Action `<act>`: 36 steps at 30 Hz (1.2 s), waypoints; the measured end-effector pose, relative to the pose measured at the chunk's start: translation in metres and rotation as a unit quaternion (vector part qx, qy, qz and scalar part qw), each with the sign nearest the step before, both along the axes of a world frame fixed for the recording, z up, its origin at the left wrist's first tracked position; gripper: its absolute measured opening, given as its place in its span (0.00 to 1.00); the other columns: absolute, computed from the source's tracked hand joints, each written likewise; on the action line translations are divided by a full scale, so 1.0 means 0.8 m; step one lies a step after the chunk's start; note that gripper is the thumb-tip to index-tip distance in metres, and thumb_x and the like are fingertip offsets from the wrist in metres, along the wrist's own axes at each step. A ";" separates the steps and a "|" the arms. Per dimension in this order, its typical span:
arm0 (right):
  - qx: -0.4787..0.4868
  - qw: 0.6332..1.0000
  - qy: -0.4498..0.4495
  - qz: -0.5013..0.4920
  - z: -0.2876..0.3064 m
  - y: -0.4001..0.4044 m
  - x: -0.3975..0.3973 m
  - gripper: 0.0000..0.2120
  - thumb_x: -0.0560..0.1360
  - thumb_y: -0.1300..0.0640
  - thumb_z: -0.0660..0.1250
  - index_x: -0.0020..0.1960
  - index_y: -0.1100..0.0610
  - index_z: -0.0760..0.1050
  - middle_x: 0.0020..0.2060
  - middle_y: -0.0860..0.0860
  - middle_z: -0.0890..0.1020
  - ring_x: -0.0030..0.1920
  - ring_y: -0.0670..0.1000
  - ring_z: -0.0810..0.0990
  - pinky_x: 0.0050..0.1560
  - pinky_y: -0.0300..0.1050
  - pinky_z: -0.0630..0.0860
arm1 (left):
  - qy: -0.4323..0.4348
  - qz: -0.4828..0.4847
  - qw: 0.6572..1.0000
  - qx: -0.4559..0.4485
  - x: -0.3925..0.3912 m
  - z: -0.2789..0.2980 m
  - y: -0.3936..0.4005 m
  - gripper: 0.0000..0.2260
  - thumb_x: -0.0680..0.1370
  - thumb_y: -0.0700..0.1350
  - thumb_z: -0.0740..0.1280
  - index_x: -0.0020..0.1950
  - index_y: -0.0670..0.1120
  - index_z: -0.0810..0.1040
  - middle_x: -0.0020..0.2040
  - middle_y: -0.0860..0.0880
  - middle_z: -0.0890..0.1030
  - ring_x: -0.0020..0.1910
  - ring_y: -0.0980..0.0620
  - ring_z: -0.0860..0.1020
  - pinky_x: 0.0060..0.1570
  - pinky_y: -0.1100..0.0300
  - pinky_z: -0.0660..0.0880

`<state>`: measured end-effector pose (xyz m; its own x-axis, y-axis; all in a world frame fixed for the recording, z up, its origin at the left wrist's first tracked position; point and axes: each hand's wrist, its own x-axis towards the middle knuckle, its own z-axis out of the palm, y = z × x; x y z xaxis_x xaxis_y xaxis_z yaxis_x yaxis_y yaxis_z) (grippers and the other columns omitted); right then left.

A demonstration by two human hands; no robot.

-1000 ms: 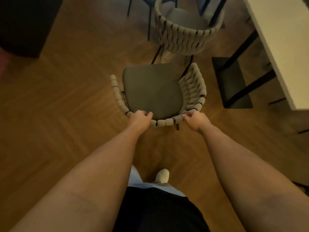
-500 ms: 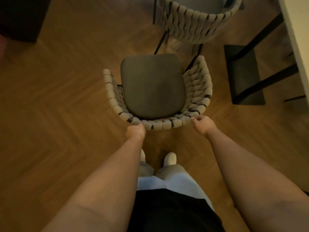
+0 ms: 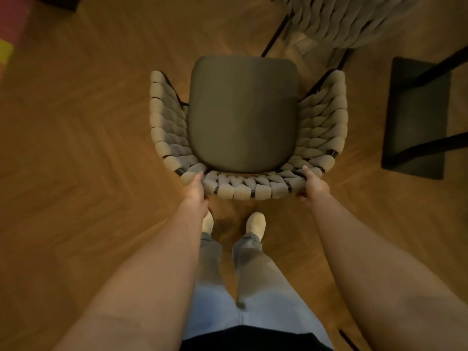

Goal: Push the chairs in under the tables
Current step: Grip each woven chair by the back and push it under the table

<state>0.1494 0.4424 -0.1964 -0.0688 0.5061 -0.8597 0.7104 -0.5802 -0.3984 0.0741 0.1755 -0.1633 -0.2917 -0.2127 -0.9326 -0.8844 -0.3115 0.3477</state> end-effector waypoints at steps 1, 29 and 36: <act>-0.018 0.999 0.018 -0.034 -0.005 0.003 -0.004 0.27 0.74 0.45 0.76 0.65 0.59 0.74 0.61 0.55 0.79 0.59 0.57 0.80 0.59 0.56 0.80 | 0.007 0.005 1.000 0.003 -0.004 -0.002 0.004 0.23 0.82 0.50 0.69 0.75 0.44 0.72 0.69 0.45 0.78 0.69 0.45 0.77 0.70 0.48 0.73; 0.070 0.974 -0.073 -0.203 -0.039 -0.059 0.057 0.31 0.66 0.48 0.80 0.64 0.59 0.76 0.53 0.55 0.82 0.50 0.57 0.82 0.52 0.56 0.83 | -0.031 -0.110 0.993 -0.032 -0.017 -0.047 -0.031 0.20 0.79 0.36 0.72 0.70 0.39 0.76 0.64 0.39 0.81 0.60 0.40 0.82 0.63 0.40 0.78; 0.060 0.954 -0.074 -0.284 -0.035 -0.096 0.106 0.31 0.68 0.48 0.79 0.66 0.59 0.75 0.56 0.56 0.82 0.52 0.58 0.81 0.51 0.53 0.81 | -0.027 -0.176 0.983 -0.040 -0.016 -0.051 -0.038 0.20 0.78 0.35 0.72 0.70 0.39 0.75 0.63 0.38 0.81 0.54 0.42 0.82 0.55 0.45 0.80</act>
<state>0.2344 0.3652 -0.2244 0.3633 0.5202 -0.7729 0.3479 -0.8453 -0.4054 0.0612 0.1453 -0.2041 -0.3105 -0.1802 -0.9333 -0.9505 0.0439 0.3077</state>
